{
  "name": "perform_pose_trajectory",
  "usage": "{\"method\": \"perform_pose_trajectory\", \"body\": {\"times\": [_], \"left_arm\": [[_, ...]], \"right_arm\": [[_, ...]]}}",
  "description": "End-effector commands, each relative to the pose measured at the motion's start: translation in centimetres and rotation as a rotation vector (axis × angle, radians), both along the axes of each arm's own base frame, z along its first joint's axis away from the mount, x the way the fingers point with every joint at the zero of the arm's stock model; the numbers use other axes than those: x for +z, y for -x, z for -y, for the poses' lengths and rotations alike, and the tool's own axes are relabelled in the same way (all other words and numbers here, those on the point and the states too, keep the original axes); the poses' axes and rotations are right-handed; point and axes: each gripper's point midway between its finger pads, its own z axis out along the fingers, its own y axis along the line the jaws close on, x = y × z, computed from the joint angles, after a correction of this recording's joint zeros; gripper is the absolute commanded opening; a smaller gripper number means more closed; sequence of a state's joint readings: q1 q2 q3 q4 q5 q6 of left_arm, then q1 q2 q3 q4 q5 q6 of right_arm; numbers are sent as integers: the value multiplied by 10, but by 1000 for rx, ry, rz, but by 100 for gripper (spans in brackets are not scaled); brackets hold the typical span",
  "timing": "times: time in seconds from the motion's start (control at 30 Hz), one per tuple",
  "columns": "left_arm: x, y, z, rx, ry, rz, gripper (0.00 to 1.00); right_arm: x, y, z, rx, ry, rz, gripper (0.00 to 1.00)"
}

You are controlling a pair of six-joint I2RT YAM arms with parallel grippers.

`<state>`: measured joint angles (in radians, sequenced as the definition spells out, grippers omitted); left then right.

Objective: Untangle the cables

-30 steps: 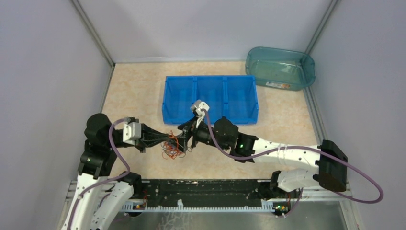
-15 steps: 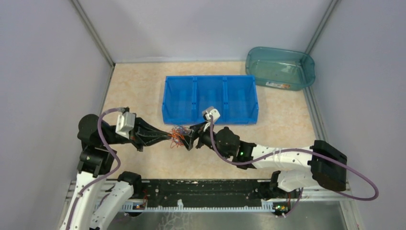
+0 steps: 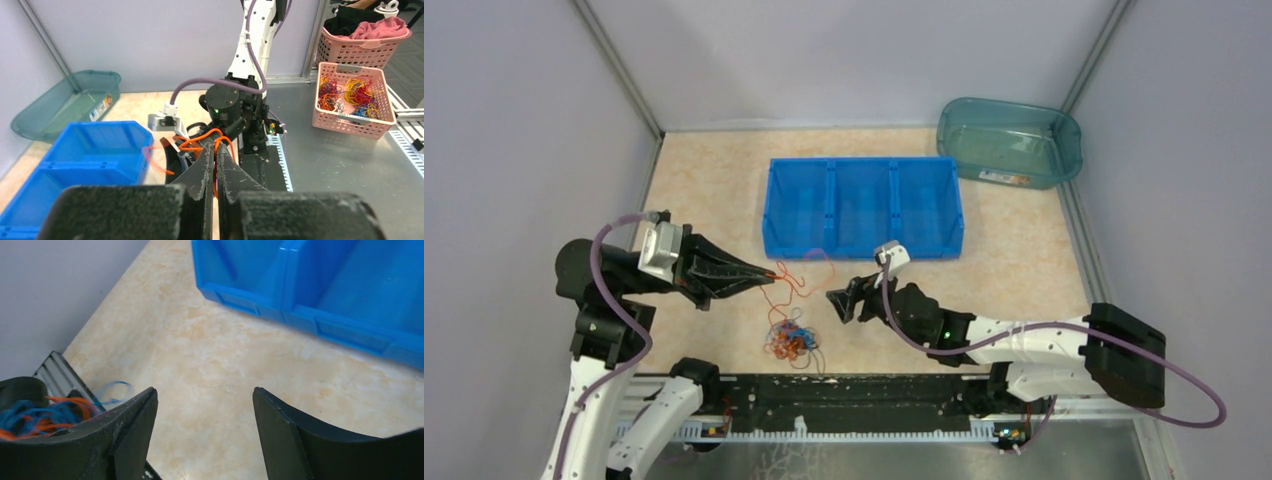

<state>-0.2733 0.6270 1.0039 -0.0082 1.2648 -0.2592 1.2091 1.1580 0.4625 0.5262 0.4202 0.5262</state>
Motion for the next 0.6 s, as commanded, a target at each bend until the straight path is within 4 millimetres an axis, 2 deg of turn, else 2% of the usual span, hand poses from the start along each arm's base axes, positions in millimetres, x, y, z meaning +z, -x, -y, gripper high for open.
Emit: {"method": "perform_pose_trajectory", "body": {"times": [0.0, 0.17, 0.23, 0.33, 0.47, 0.57], "left_arm": [[26, 5, -1, -4, 28, 72, 5], [26, -5, 0, 26, 28, 106, 6], [20, -11, 1, 41, 19, 109, 7], [6, -14, 2, 36, -1, 83, 8], [-12, -16, 3, 20, -25, 56, 10], [-17, -16, 3, 8, -34, 56, 10]], "right_arm": [[-2, -4, 22, -92, -26, -21, 69], [-16, -5, 46, -160, 3, -42, 62], [-7, -3, 47, -147, -15, -32, 62], [22, 2, 47, -107, -67, 13, 67], [82, 21, 31, 63, -163, 136, 72], [124, 35, 18, 179, -193, 225, 79]]}}
